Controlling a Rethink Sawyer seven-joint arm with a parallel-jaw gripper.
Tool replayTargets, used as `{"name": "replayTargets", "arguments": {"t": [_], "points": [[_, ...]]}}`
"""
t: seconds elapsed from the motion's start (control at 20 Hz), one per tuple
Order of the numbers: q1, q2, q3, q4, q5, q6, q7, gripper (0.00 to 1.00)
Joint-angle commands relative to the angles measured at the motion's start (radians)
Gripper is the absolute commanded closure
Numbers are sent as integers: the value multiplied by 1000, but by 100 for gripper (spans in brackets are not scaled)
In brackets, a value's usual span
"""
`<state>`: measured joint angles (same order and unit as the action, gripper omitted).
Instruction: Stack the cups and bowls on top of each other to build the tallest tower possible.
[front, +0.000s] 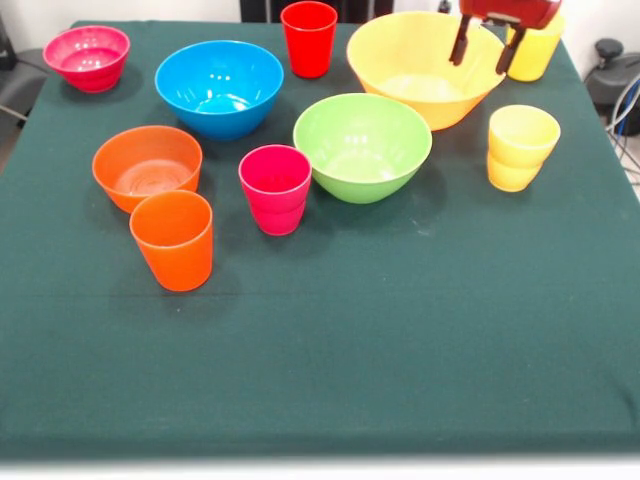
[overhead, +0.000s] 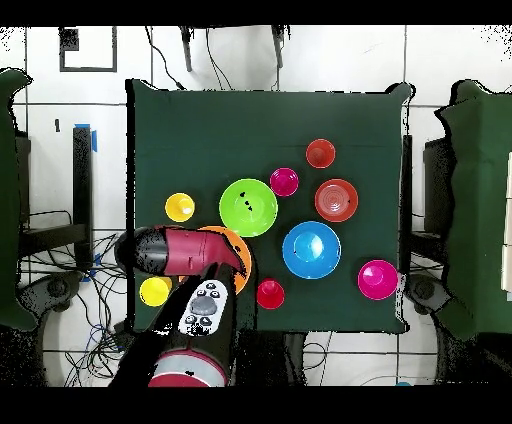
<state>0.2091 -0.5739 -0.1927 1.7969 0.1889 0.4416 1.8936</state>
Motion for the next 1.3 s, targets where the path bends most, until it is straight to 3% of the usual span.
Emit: {"name": "replayTargets", "arguments": {"t": [0.05, 0.5, 1.3], "points": [[10, -28, 50, -4, 37, 140, 191, 0], [-9, 28, 71, -20, 36, 71, 184, 0], [18, 56, 51, -72, 39, 113, 207, 0]]}}
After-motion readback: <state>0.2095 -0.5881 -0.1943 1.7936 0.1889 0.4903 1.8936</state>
